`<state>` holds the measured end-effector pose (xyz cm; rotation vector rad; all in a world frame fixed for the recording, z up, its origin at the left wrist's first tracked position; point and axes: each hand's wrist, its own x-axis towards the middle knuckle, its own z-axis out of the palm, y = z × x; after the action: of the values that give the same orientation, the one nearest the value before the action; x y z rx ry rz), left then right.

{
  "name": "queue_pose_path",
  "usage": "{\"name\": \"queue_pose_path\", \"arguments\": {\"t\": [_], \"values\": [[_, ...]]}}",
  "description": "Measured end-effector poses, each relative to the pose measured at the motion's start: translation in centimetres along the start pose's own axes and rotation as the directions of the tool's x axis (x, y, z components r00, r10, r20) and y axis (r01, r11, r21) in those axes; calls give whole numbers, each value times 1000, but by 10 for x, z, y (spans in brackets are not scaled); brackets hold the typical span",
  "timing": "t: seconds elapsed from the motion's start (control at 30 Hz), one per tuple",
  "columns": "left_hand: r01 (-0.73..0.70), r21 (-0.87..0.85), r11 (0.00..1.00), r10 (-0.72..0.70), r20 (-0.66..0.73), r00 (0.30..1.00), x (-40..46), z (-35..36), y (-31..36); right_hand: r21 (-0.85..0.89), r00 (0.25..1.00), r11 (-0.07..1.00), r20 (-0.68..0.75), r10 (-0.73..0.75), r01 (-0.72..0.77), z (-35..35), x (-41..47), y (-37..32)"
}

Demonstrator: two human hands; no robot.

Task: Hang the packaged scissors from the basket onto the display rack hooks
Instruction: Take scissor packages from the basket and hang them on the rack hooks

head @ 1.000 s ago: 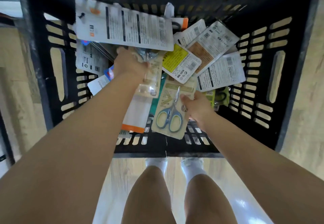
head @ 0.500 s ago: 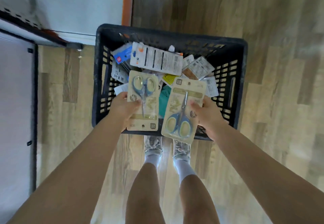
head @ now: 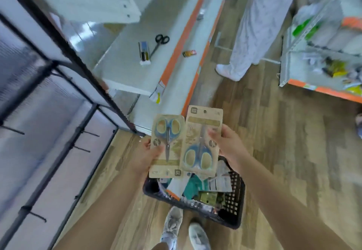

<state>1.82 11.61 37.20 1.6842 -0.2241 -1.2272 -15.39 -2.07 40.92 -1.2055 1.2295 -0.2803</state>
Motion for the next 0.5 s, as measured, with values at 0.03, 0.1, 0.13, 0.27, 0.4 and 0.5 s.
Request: {"name": "queue_pose_path", "arguments": {"t": [0.03,0.1,0.13,0.27,0.4,0.5], "values": [[-34,-39,999,33,-22,999,-13,-3,16,-19,999,999,26,-39,40,5,-7,-19],[-76,-120,990,68,-70,995,-39,-13,43,-42,992,994,71,-101,104,15,-21,-49],[-94,-144,985,78,-111,991,-53,-19,54,-41,986,990,107,-128,133,22,-30,-64],[-234,-308,922,152,-268,951,-107,-45,78,-50,935,967,270,-229,251,55,-67,-113],[-348,-339,874,177,-446,878,-165,-67,95,-66,807,888,452,-380,455,84,-107,-156],[-427,-302,852,198,-569,798,-215,-88,97,-38,715,847,556,-424,531,108,-136,-177]]}}
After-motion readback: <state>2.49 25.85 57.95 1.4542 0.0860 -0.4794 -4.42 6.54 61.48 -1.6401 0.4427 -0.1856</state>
